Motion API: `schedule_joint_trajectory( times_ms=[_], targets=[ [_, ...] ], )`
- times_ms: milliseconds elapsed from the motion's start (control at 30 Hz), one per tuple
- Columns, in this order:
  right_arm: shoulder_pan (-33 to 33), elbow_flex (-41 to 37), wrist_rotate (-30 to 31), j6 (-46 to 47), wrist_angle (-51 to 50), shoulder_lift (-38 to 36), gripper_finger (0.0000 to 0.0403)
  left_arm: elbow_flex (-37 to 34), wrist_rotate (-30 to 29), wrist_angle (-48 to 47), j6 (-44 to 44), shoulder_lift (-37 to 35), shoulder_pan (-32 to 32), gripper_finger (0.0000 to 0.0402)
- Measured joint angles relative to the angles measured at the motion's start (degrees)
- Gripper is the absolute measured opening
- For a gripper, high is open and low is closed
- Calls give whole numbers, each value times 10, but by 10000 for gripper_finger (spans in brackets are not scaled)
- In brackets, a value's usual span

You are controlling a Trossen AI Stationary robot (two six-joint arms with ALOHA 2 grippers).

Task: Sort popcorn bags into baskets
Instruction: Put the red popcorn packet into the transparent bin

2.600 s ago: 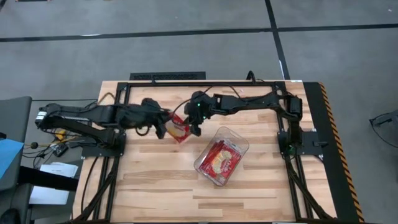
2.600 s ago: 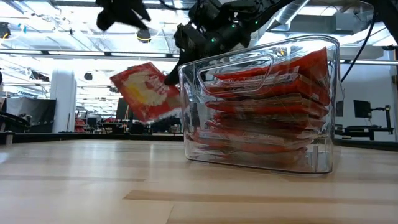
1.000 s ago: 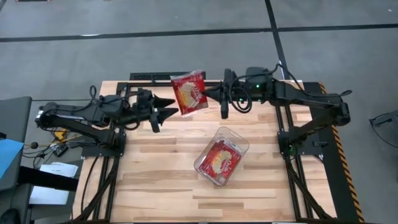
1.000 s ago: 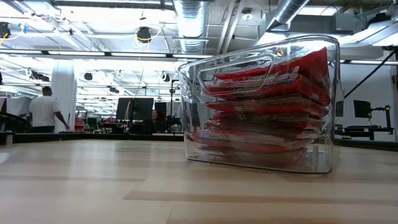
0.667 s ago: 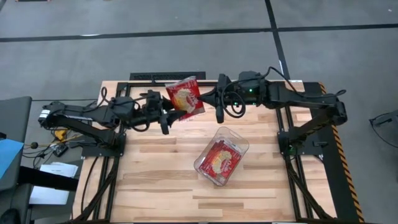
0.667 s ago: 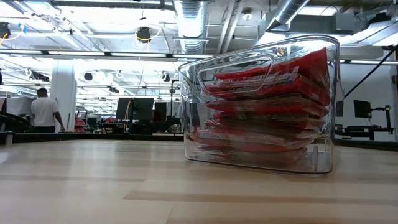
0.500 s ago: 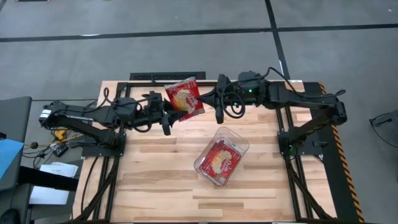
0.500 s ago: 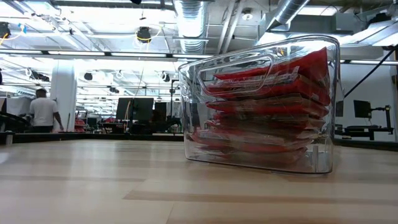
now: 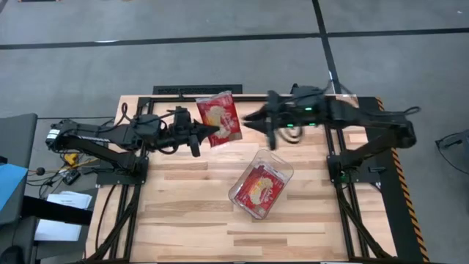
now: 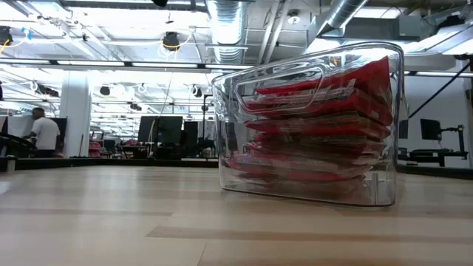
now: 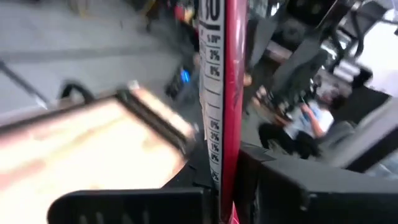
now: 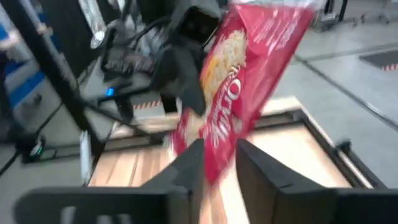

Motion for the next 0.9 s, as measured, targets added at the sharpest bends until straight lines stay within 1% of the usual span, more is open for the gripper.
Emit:
schedule_joint_trajectory(
  times_ms=[100, 167, 233, 300, 367, 467, 567, 633, 800, 900],
  targets=[
    [0, 0, 8, -1, -80, -59, 148, 6, 56, -60, -72, 1, -2, 5],
    [4, 0, 43, 10, -132, -99, 165, 6, 102, -94, -127, 8, -5, 5],
    [11, 0, 89, 23, -172, -138, 175, 6, 121, -120, -173, 26, -15, 5],
    [22, 0, 131, 33, -205, -174, 179, 6, 147, -121, -203, 52, -25, 5],
    [35, 0, 167, 46, -228, -201, 177, 6, 185, -96, -222, 89, -33, 4],
    [55, 0, 198, 62, -245, -231, 167, 6, 237, -37, -252, 148, -42, 4],
    [74, 0, 216, 73, -250, -250, 154, 6, 275, 20, -282, 203, -43, 5],
    [86, 0, 218, 74, -256, -256, 145, 6, 298, 46, -295, 236, -42, 5],
    [111, 0, 218, 74, -273, -258, 125, 14, 355, 58, -316, 292, -39, 5],
    [125, 0, 218, 79, -280, -254, 117, 38, 382, 37, -316, 312, -38, 5]
  ],
)
